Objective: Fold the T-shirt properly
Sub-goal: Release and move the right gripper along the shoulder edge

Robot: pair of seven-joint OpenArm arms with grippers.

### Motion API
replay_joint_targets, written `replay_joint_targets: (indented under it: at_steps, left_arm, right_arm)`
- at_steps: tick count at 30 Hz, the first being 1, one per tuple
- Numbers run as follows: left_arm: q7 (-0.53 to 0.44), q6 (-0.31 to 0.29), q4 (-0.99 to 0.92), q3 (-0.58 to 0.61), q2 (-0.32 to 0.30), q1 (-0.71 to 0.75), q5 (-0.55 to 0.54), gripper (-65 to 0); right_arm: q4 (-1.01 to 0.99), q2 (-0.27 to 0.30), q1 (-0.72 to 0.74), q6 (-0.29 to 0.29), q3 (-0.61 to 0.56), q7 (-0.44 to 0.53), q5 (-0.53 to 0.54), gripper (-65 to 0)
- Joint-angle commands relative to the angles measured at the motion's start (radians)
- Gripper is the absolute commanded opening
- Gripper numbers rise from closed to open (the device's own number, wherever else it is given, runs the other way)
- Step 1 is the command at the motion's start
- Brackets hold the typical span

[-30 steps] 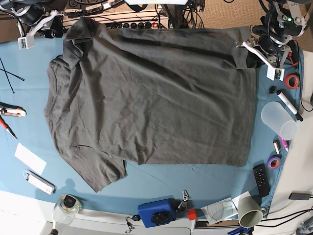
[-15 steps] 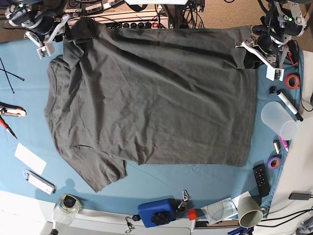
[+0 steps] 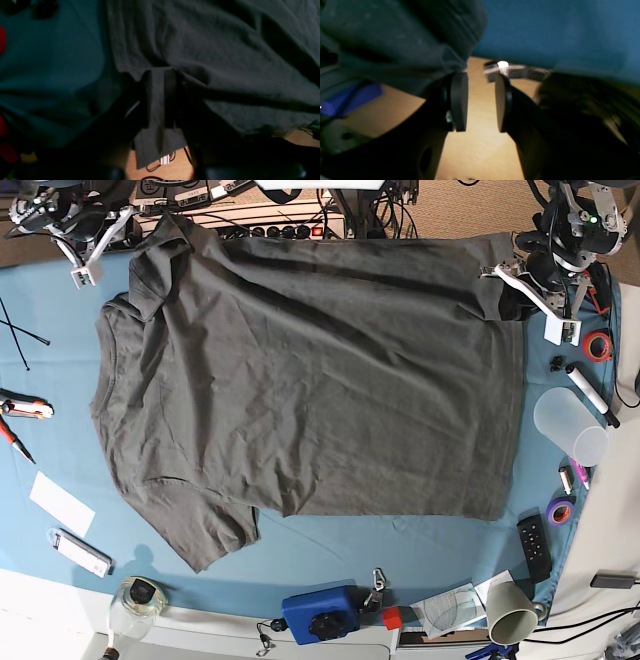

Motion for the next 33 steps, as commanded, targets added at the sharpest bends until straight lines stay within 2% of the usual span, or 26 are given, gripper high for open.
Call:
replay_joint_targets:
  at_steps: [1,3,6,13,17,25,28,29,33]
  left_arm:
    - [-0.026,-0.001,0.019,-0.004,-0.008,0.000,-0.011,-55.1]
    - [-0.032,-0.001,0.019,-0.004,-0.008,0.000,-0.011,-55.1]
    - [-0.037,-0.001,0.019,-0.004,-0.008,0.000,-0.011,-55.1]
    - [-0.037,-0.001,0.019,-0.004,-0.008,0.000,-0.011,-55.1]
    - [-0.043,-0.001,0.019,-0.004,-0.008,0.000,-0.011,-55.1]
    - [-0.043,-0.001,0.019,-0.004,-0.008,0.000,-0.011,-55.1]
    - [-0.043,-0.001,0.019,-0.004,-0.008,0.000,-0.011,-55.0]
    - [-0.043,-0.001,0.019,-0.004,-0.008,0.000,-0.011,-55.0]
    - [-0.043,-0.001,0.019,-0.004,-0.008,0.000,-0.011,-55.1]
  right_arm:
    - [0.015,0.021,-0.003,0.001,0.007,-0.018,0.050,-47.0]
    - [0.025,0.027,-0.003,0.001,0.007,-0.086,0.146,-51.8]
    - [0.061,0.027,-0.005,0.001,0.007,-0.093,0.239,-65.0]
    - [0.132,0.027,-0.006,0.001,0.008,-0.093,0.263,-65.0]
    - [0.177,0.027,-0.006,0.001,0.029,-0.093,0.378,-65.0]
    - [0.211,0.027,-0.006,0.001,0.064,-0.093,0.290,-65.0]
    - [0.211,0.027,-0.006,0.001,0.064,-0.093,0.290,-46.2]
    - [0.211,0.027,-0.006,0.001,0.064,-0.093,0.290,-42.3]
    - [0.211,0.027,0.006,0.001,0.064,-0.093,0.254,-41.0]
